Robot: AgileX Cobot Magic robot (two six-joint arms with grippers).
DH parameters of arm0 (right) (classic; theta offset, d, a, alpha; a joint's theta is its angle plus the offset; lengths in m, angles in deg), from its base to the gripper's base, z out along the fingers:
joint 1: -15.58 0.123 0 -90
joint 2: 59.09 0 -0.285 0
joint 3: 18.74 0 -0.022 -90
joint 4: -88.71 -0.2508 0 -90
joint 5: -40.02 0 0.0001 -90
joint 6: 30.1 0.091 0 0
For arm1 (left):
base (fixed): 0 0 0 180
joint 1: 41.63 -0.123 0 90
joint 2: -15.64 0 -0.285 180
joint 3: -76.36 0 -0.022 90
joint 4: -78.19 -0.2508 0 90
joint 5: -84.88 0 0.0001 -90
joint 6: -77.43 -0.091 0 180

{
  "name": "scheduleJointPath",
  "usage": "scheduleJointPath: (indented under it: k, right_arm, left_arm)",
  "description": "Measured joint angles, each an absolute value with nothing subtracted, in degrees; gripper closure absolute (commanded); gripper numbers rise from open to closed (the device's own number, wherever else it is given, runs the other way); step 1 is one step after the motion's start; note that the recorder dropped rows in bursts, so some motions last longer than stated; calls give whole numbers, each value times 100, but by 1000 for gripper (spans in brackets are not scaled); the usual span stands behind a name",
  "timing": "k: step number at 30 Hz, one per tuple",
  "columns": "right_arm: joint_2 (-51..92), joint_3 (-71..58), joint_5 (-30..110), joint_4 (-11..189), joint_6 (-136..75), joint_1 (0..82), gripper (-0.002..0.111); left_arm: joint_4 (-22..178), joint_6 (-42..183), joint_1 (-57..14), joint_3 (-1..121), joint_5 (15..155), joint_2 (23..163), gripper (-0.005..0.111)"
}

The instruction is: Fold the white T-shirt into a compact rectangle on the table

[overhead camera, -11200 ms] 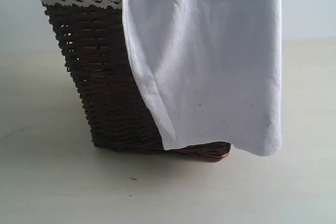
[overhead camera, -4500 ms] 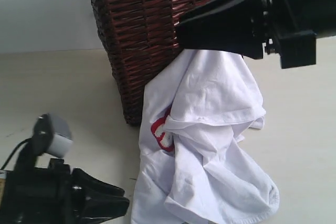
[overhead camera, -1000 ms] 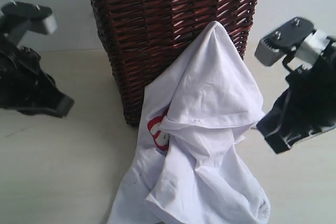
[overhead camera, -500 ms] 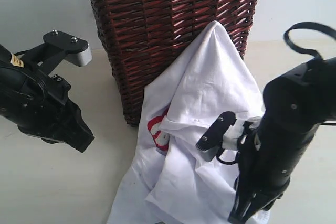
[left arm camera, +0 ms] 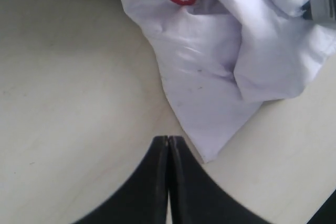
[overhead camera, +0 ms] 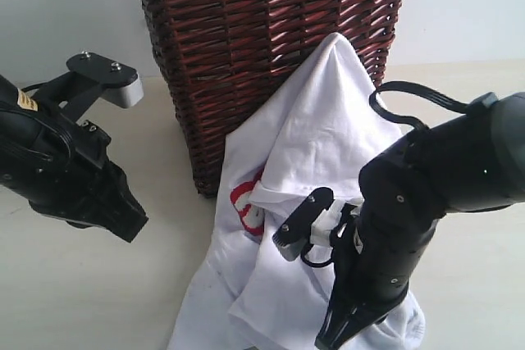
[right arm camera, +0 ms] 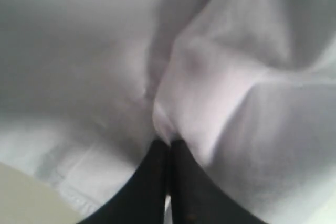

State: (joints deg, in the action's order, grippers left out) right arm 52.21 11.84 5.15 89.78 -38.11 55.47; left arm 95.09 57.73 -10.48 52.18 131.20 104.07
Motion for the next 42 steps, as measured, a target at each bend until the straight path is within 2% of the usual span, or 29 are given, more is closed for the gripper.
scheduleJointPath:
  k: [9,12,16,19,24,26,29,33,36,38,42]
  right_arm:
    - [4978,1182,16,10813,-1741,5570,108]
    - [4460,1182,-51,10914,-1625,5570,108]
    - [3701,1182,-241,10937,-1648,5570,108]
    - [3119,1182,-432,10864,-1827,5570,108]
    - [2264,1135,-856,10875,-2059,5570,108]
    - [2032,1067,-1098,11075,-2058,5570,108]
    - [1724,1009,-1470,11558,-1917,5570,108]
    - [1314,981,-1936,11929,-1727,5570,108]
    - [975,981,-2343,11993,-1716,5570,108]
    - [808,981,-2610,12106,-1716,5570,108]
    - [390,981,-2846,12066,-1817,5570,108]
  left_arm:
    - [9769,5731,-988,5008,13051,10490,106]
    - [10060,5442,-743,4748,12841,10811,96]
    - [10451,4882,-233,4682,12488,11356,76]
    - [10569,4641,130,4682,12050,11807,70]
    - [10562,4512,273,4682,11565,12554,72]
    - [10474,4492,273,4682,11555,12796,82]
    - [10318,4498,273,4705,11552,12862,107]
    - [9552,5239,286,4808,11621,12874,107]
    - [7397,7320,300,5045,12501,12917,107]
    - [6659,8052,230,5095,12924,12967,107]
    - [5666,9128,-344,5430,13719,12963,107]
